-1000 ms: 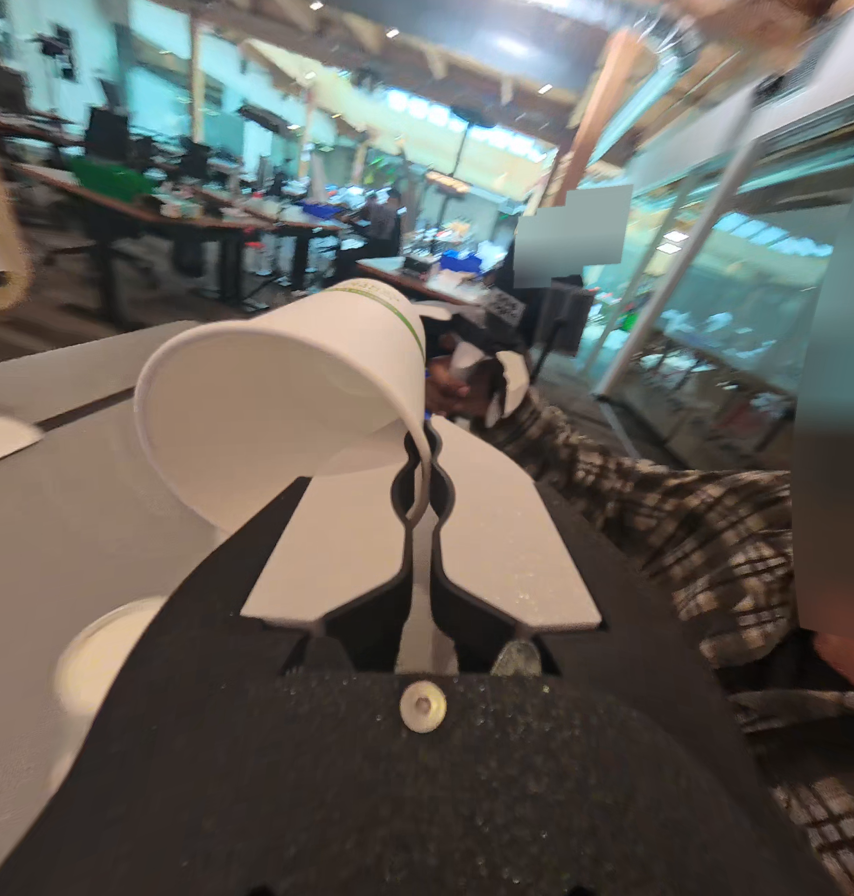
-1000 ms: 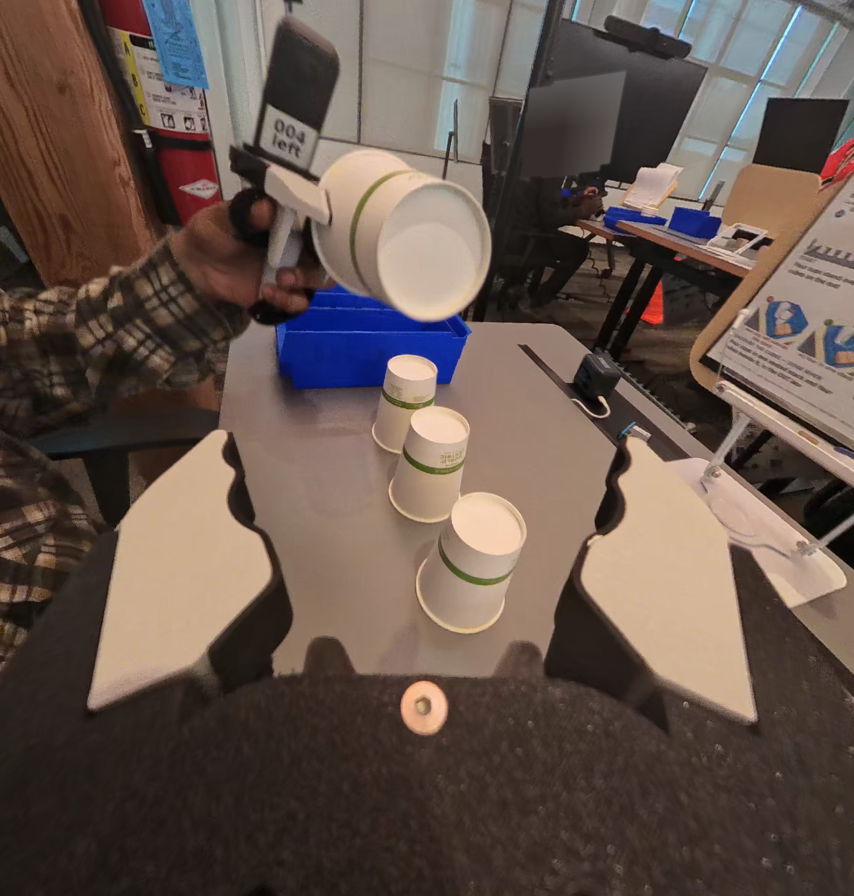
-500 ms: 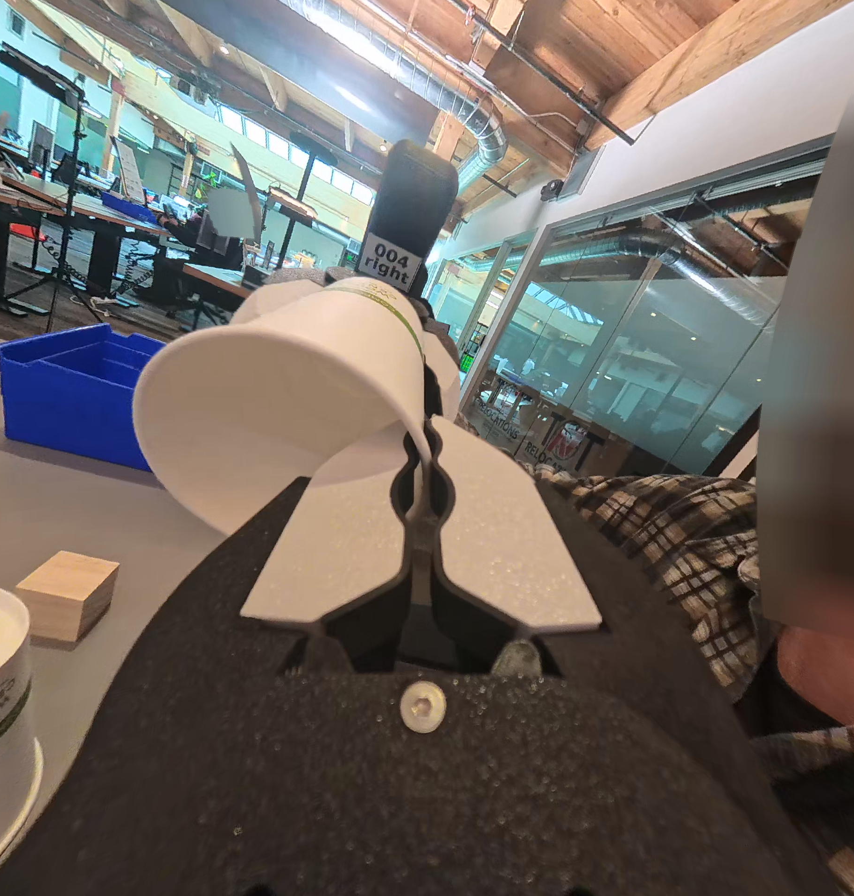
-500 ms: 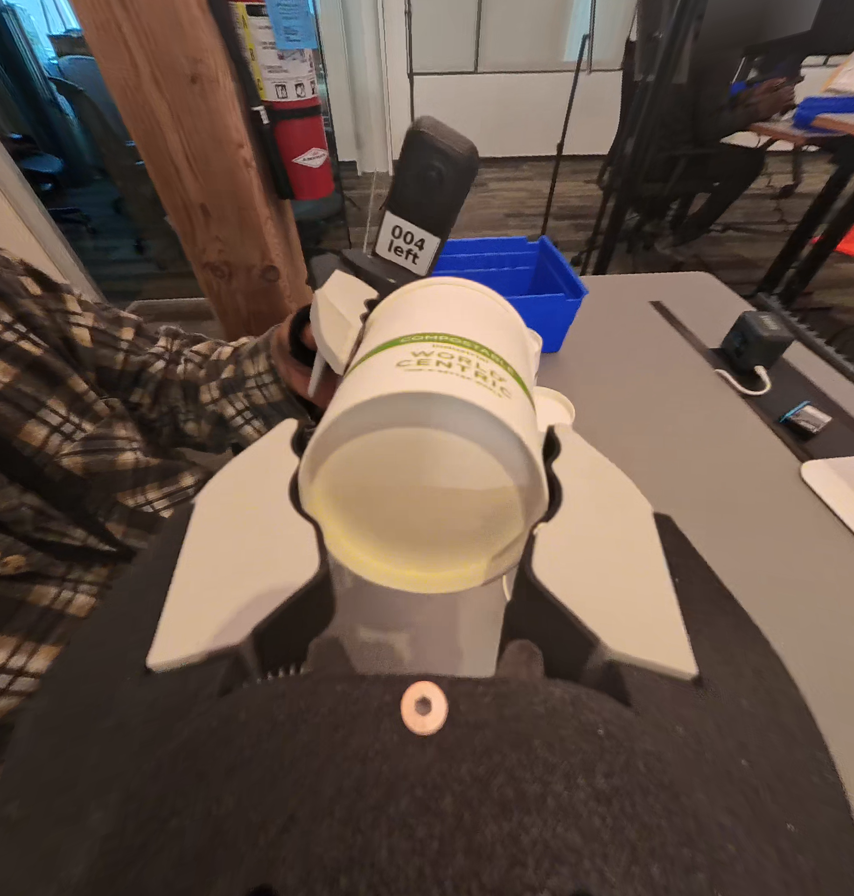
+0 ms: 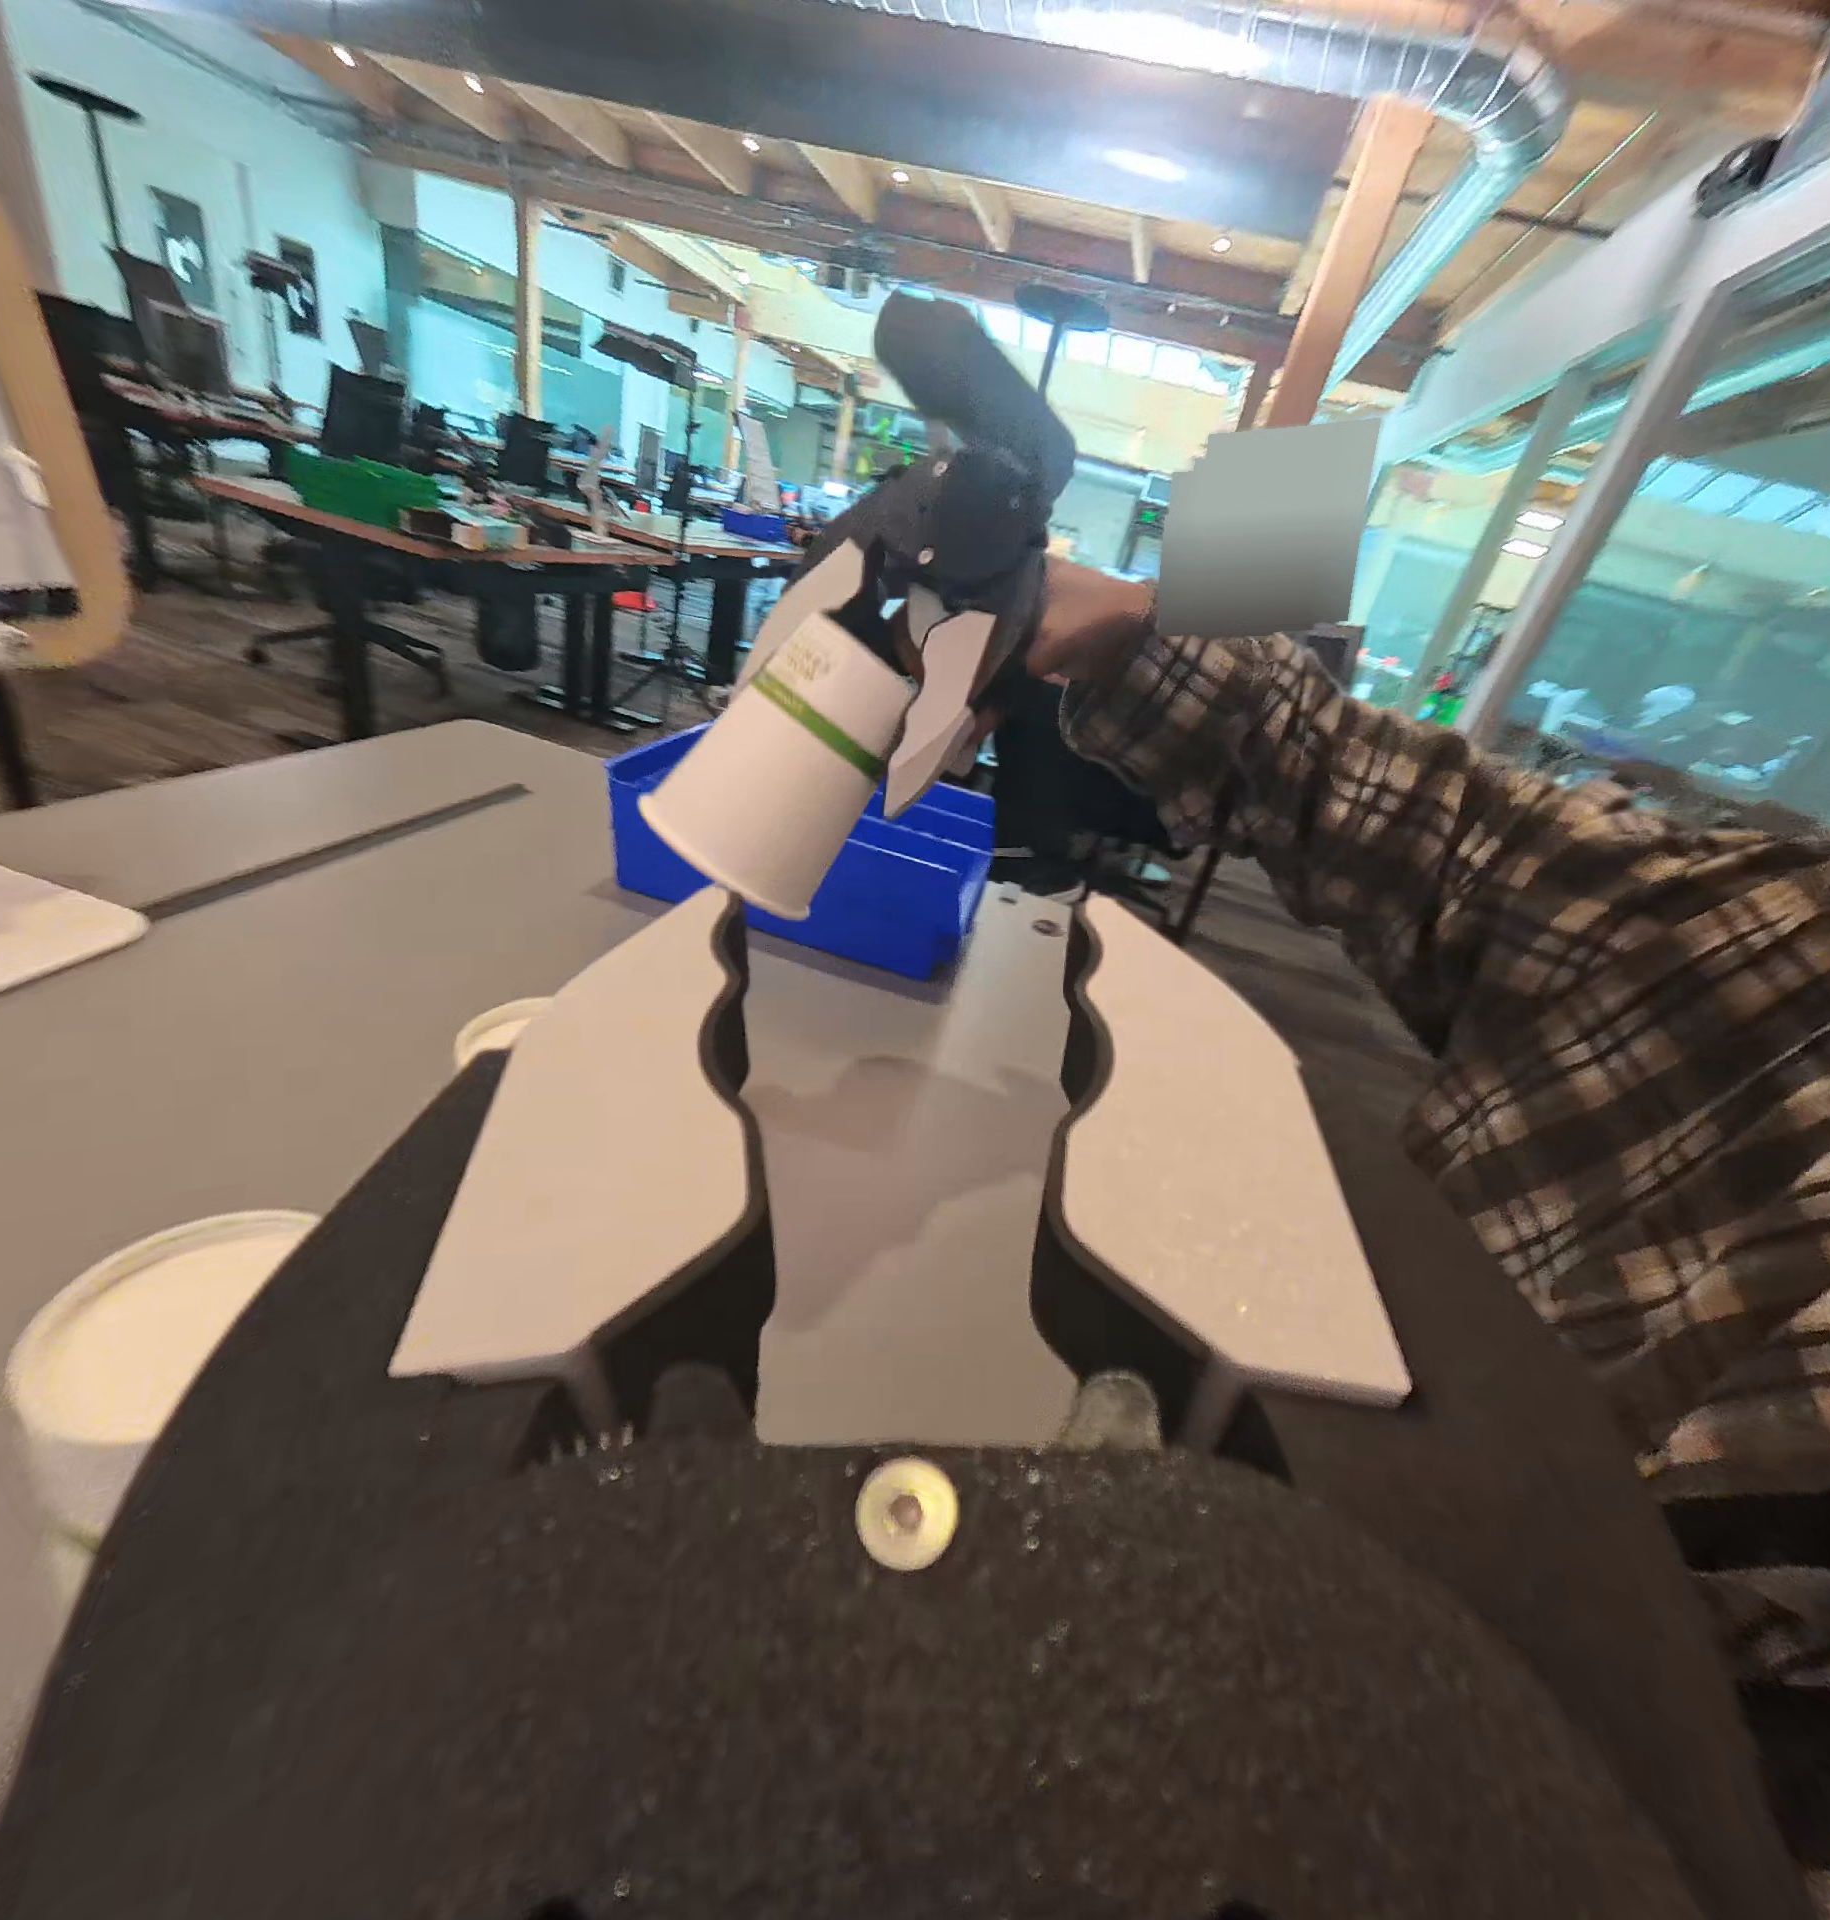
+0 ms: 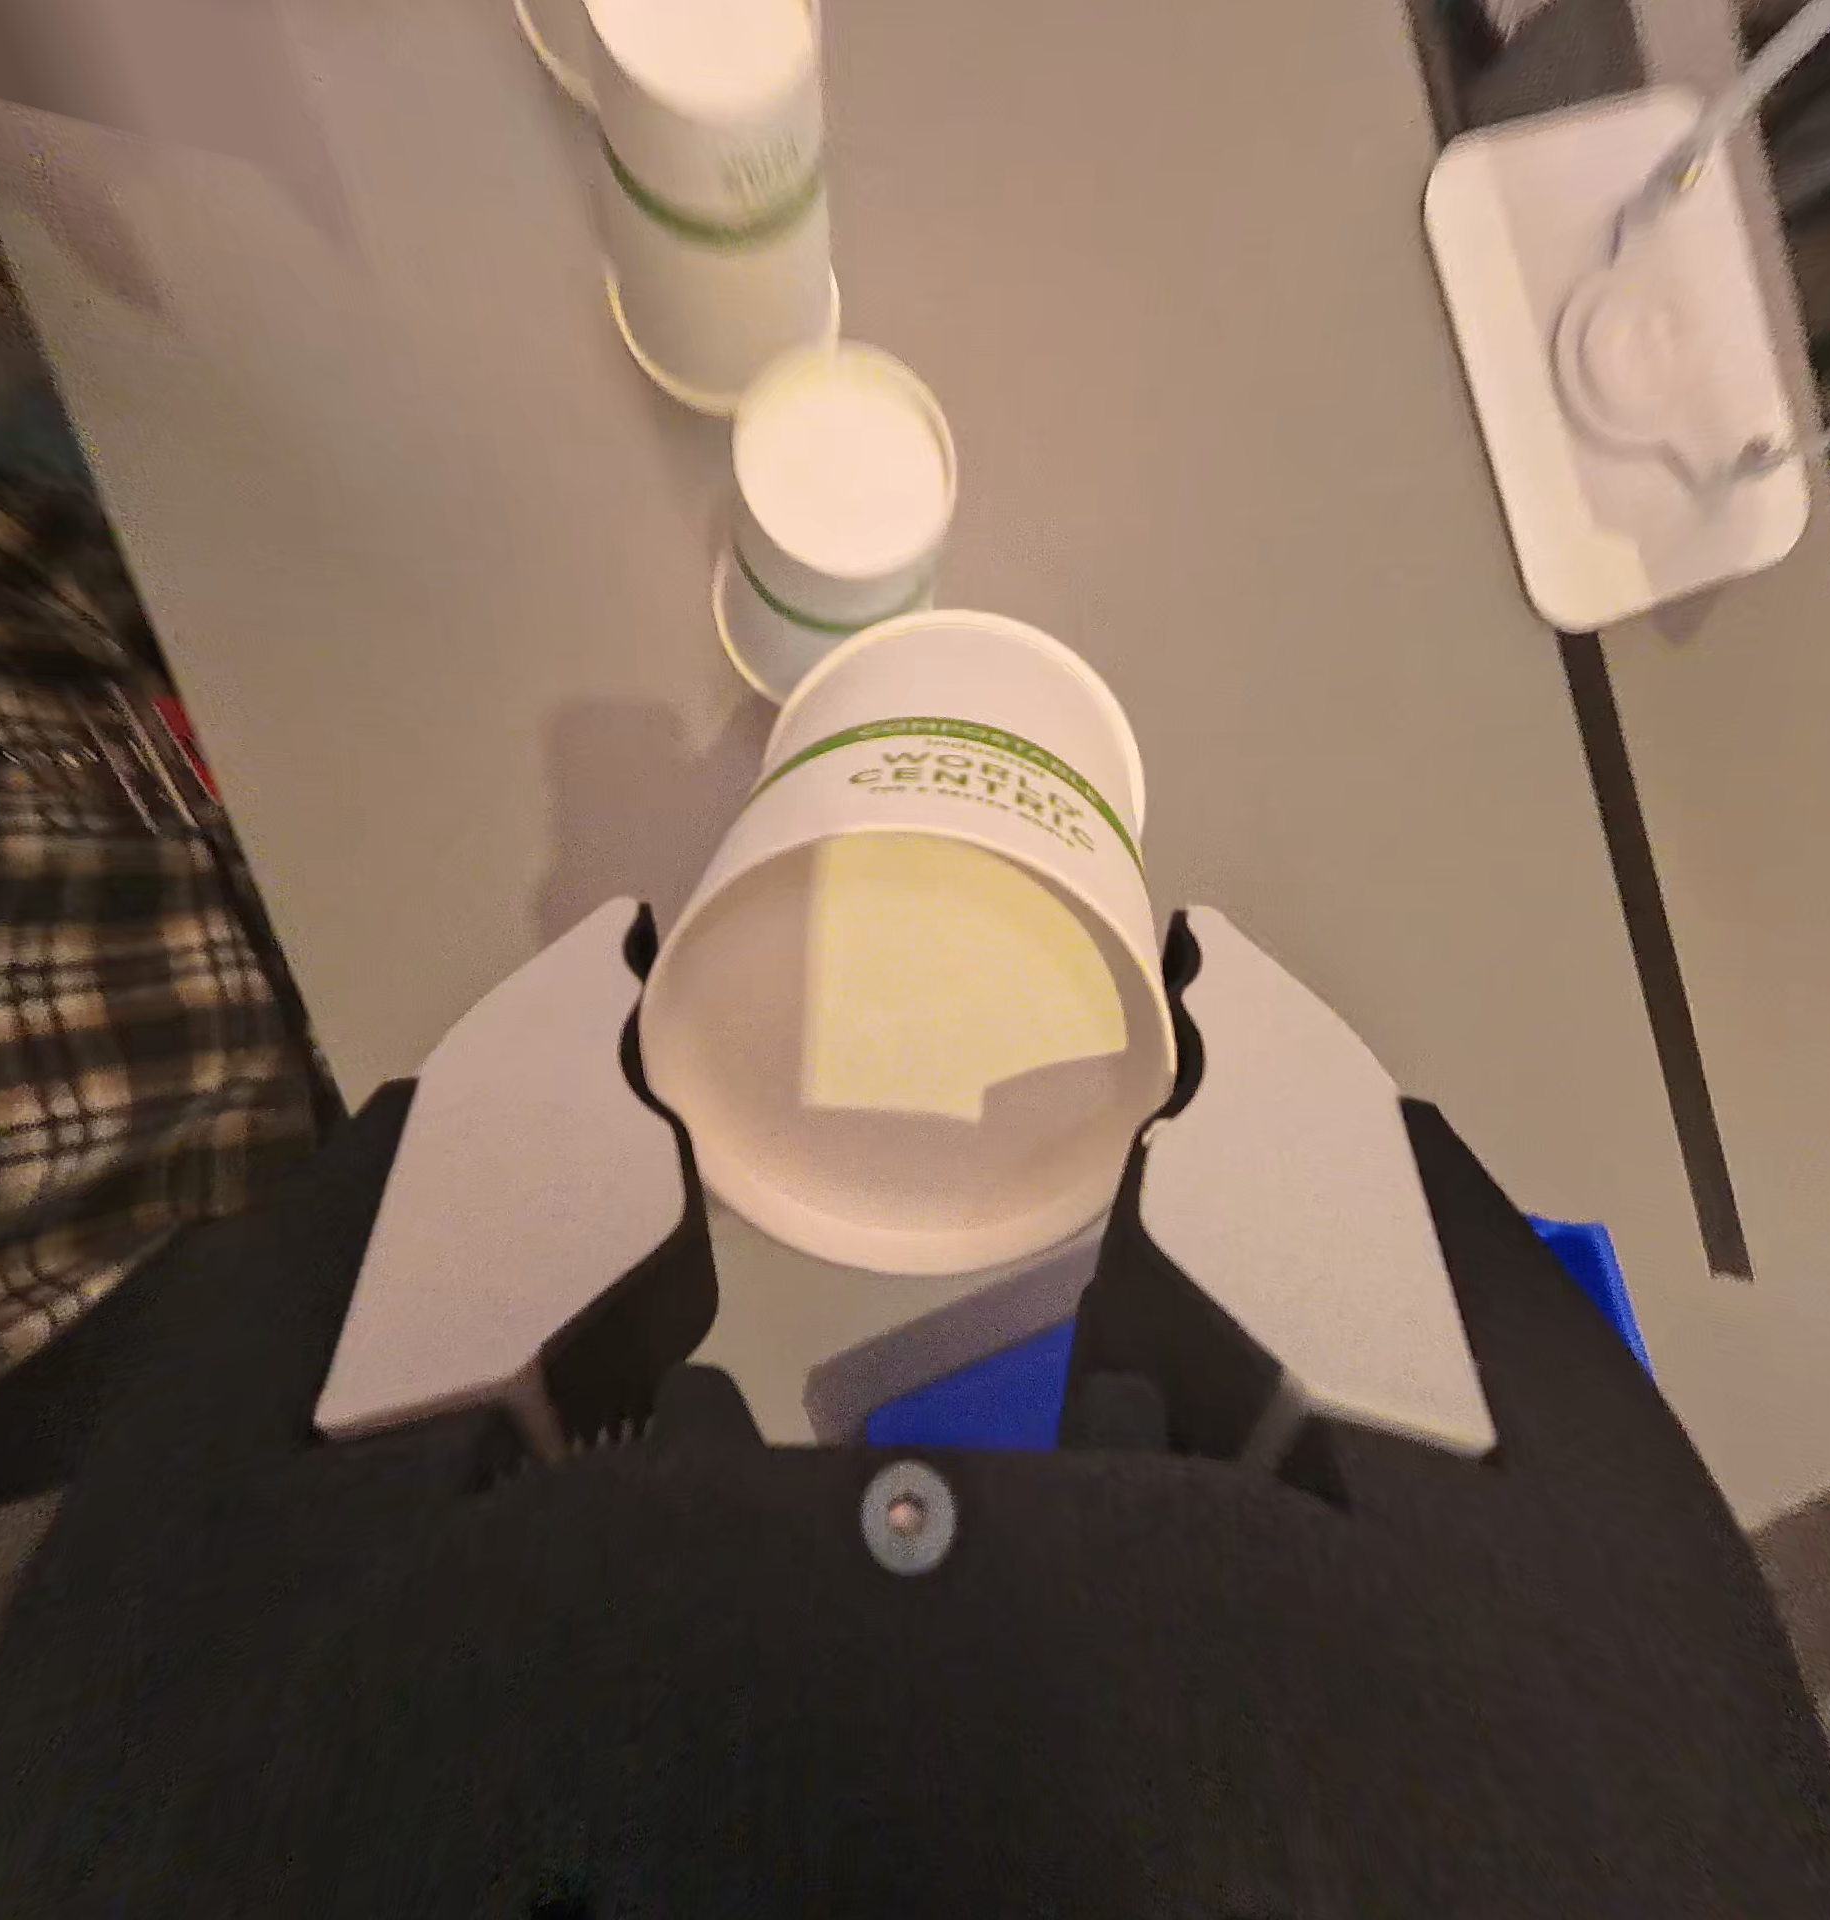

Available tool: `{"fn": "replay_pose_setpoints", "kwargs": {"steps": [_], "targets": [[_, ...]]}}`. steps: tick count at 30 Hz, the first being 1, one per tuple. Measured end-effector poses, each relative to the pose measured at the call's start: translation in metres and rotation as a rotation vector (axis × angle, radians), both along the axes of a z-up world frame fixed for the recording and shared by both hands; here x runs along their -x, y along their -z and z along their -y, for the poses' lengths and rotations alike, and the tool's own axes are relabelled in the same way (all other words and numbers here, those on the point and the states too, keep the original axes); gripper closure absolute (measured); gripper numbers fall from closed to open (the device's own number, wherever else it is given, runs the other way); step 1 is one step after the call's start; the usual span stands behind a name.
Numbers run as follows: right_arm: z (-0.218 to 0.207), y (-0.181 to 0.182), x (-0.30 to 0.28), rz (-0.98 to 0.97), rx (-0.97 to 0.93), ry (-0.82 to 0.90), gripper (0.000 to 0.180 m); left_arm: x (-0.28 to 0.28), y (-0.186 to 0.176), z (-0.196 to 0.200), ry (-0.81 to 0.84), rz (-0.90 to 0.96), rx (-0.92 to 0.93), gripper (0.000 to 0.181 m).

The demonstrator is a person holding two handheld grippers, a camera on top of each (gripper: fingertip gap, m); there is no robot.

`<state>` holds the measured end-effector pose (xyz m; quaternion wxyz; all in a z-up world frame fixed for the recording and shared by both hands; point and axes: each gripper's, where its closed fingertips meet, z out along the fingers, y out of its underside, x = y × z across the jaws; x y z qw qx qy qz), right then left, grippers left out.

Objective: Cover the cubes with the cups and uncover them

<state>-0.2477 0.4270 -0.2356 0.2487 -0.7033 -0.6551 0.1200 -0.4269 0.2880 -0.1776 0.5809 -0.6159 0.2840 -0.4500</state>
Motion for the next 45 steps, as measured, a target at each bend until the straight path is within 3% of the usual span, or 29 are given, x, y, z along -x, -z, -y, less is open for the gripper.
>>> {"fn": "replay_pose_setpoints", "kwargs": {"steps": [5,11,25,27,32,40,45], "targets": [[-0.016,0.052,-0.001,0.218,0.052,0.002,0.088,0.02,-0.012,0.016,-0.084,-0.051,-0.102,0.124],[-0.022,0.093,0.007,0.338,0.113,-0.017,0.088,0.036,-0.005,0.018,-0.176,-0.212,-0.173,0.126],[-0.023,0.145,0.014,0.417,0.235,-0.04,0.088,0.055,-0.002,0.011,-0.202,-0.216,-0.153,0.128],[-0.024,0.146,0.018,0.394,0.247,-0.033,0.077,0.054,0.001,0.01,-0.205,-0.233,-0.153,0.128],[-0.024,0.135,0.017,0.377,0.179,-0.04,0.034,0.055,0.005,0.005,-0.231,-0.271,-0.161,0.128],[-0.008,0.068,0.024,0.139,0.059,-0.045,0.034,0.058,0.012,-0.002,-0.239,-0.275,-0.132,0.127],[-0.001,0.008,0.027,-0.206,-0.098,0.053,0.034,0.058,0.014,-0.004,-0.258,-0.293,-0.133,0.127]]}}
